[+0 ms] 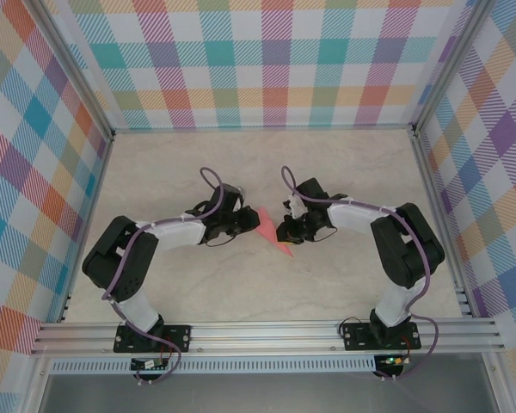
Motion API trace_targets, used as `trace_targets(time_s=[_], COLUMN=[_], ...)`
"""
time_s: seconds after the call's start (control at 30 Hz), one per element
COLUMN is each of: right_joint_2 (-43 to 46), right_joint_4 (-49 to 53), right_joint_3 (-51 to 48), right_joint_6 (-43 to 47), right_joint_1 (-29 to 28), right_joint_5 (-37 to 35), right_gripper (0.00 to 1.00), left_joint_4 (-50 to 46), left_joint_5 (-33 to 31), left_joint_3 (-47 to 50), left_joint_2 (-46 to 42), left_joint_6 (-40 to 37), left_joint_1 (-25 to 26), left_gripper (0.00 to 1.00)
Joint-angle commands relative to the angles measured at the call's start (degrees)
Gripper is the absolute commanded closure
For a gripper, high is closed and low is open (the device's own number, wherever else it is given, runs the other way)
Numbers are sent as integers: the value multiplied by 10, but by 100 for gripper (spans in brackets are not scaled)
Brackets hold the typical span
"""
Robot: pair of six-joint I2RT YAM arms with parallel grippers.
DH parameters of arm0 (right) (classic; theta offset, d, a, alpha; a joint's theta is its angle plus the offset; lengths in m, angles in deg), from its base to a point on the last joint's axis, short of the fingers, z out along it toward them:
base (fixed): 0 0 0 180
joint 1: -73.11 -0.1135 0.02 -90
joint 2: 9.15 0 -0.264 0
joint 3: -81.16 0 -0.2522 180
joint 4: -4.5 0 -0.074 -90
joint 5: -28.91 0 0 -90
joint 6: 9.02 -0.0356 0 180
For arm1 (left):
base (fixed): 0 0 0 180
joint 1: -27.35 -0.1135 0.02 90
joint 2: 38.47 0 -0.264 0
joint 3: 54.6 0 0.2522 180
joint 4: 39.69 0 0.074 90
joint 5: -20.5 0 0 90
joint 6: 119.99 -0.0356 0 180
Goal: Fold a paper plane with a square sheet of paper (pick it up from the middle)
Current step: Fold the wing for the fifth time at the center of the table.
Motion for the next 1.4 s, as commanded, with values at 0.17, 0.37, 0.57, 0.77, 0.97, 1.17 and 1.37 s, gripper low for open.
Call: trace_targets(time_s=[0.17,0.37,0.57,0.77,0.97,1.17,1.37], right_joint_2=[-4,18,16,1,0,17,-5], right_joint_4=[41,52,69,88,89,72,85], right_joint_3=[18,3,-3,4,4,2,1], right_joint_6=[-2,4,7,10,16,32,29], right_joint_1=[-19,-24,-24,-24,-24,-33,-35], right_joint_5=[-43,-46,-70,-99,-91,-34,-63], right_gripper=[89,89,89,89,89,89,89], left_joint_4=[52,26,-11,-26,-40,-52,-61], left_joint_5=[29,1,-34,-35,-39,-36,-38], left_joint_3=[-20,-37,-49,-61,-68,-78,-83], left_joint_2=[76,94,102,111,113,124,130], left_joint_6=[29,33,41,40,35,33,33], left_joint_1=[26,26,26,26,26,26,26], left_gripper=[85,86,87,87,87,87,87])
